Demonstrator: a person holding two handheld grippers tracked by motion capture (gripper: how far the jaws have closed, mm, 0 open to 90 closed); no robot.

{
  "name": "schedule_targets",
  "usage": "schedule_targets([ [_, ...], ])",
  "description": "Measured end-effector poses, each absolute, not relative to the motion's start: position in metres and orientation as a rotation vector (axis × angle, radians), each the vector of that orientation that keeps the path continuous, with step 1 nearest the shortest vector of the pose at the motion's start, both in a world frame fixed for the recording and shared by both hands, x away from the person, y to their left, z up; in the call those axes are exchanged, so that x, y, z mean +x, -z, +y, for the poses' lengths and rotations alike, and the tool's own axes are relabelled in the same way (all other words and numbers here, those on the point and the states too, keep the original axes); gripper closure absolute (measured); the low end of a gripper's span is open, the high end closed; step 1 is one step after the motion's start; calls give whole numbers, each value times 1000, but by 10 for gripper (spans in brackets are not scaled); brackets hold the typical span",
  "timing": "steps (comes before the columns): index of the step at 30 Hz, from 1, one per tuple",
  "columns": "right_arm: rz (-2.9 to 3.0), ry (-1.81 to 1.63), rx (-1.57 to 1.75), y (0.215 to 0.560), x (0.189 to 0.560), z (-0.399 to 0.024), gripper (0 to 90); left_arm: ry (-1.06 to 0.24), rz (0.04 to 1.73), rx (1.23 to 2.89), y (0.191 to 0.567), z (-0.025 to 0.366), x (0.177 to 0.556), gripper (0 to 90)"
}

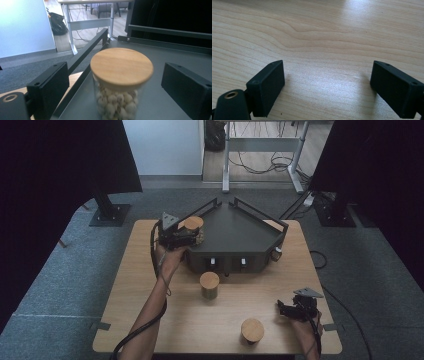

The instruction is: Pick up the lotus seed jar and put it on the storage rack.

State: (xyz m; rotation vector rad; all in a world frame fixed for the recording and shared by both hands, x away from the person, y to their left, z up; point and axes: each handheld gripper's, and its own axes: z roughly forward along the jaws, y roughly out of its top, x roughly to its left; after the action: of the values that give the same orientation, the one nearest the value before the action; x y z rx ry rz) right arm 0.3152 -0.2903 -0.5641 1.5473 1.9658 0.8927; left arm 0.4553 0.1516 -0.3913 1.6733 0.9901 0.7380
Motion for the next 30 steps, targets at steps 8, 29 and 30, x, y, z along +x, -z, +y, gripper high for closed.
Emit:
schedule_targets([
  [8,1964,-892,1548,564,315,-290,116,-766,965,1715,391,170,426,79],
  [29,1965,-892,1548,564,315,-290,115,-767,950,1708,400,210,363,79],
  [30,1964,-892,1549,564,315,-290,115,-768,951,1704,400,212,359,79],
])
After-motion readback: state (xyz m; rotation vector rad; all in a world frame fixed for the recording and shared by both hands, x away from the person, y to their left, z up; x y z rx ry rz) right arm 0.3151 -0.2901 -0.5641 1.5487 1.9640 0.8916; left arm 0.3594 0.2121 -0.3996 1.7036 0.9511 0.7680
